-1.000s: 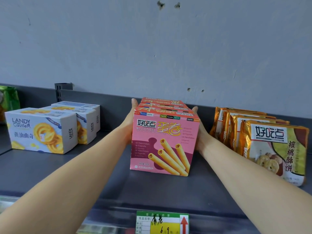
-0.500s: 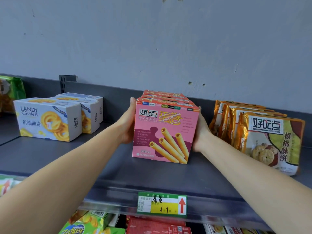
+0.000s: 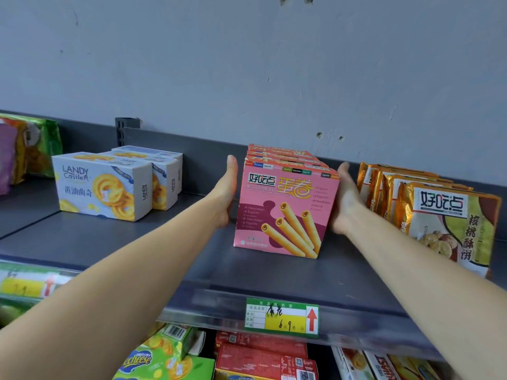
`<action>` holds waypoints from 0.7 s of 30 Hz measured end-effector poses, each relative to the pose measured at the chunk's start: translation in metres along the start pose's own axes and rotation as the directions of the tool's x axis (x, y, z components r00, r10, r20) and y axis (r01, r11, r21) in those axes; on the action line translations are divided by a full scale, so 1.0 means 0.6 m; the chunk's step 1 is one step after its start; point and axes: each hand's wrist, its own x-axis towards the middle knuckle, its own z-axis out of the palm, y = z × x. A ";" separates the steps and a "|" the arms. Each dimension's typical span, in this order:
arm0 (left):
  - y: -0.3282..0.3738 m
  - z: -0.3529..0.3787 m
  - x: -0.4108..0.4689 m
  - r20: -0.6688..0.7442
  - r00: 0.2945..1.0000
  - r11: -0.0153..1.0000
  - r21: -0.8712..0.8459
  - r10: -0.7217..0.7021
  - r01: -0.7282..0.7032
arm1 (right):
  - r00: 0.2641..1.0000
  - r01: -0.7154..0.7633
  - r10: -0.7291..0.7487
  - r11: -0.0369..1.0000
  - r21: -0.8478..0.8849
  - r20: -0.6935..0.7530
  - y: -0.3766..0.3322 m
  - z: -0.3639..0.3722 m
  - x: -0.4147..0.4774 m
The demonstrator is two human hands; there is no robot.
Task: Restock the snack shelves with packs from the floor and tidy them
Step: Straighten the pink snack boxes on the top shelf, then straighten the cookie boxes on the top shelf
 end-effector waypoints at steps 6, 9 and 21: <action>0.052 -0.025 -0.076 -0.174 0.977 0.987 0.127 0.122 -0.101 | 0.965 0.218 -0.251 0.929 -0.299 -0.079 -0.093 0.020 -0.047; 0.079 -0.055 -0.109 -0.259 0.947 0.971 0.191 0.190 -0.143 | 0.942 0.300 -0.334 0.886 -0.354 -0.036 -0.136 0.047 -0.071; 0.141 -0.244 -0.227 -0.492 0.792 0.913 0.359 0.362 -0.194 | 0.884 0.465 -0.450 0.824 -0.324 0.125 -0.146 0.248 -0.129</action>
